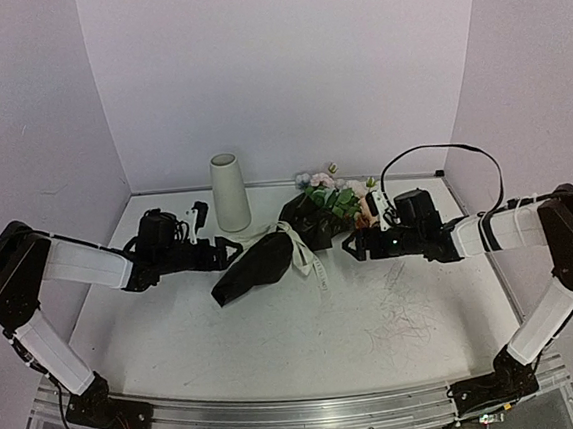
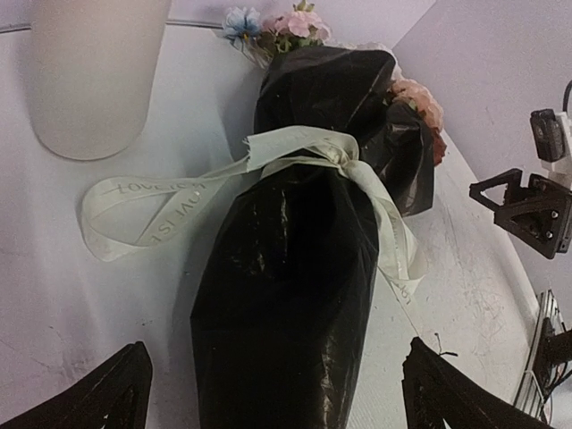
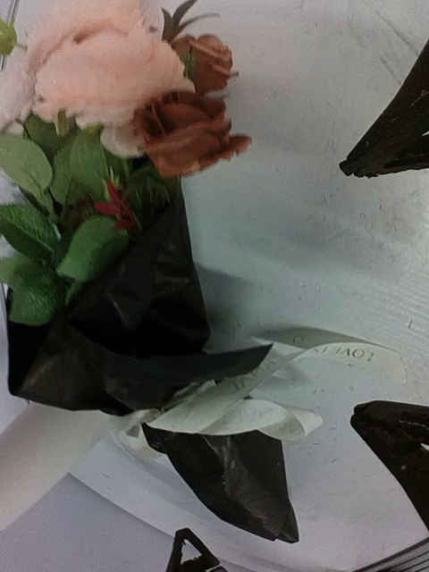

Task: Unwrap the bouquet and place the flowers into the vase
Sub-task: Adjust the fake flower at the center of the board.

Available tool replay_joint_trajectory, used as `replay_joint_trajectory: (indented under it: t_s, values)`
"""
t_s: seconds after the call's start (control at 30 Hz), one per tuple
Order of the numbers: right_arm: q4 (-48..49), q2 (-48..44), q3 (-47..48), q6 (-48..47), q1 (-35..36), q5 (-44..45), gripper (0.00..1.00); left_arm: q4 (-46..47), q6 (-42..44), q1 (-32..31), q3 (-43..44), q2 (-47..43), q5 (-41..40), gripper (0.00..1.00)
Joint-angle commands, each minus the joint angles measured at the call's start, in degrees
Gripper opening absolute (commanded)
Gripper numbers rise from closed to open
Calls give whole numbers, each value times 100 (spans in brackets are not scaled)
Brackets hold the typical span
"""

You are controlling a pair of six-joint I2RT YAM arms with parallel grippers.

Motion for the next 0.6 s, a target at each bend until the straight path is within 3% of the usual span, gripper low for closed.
replay_joint_trajectory:
  t_s: [0.0, 0.33, 0.57]
  values:
    - [42, 249, 368, -66, 263, -75, 88, -278, 361, -127, 521, 334, 230, 99]
    - [51, 589, 530, -90, 486, -94, 88, -1794, 1016, -762, 1457, 1135, -424, 96]
    - [50, 708, 562, -106, 517, -162, 85, -2000, 928, -1163, 1427, 1114, -341, 94]
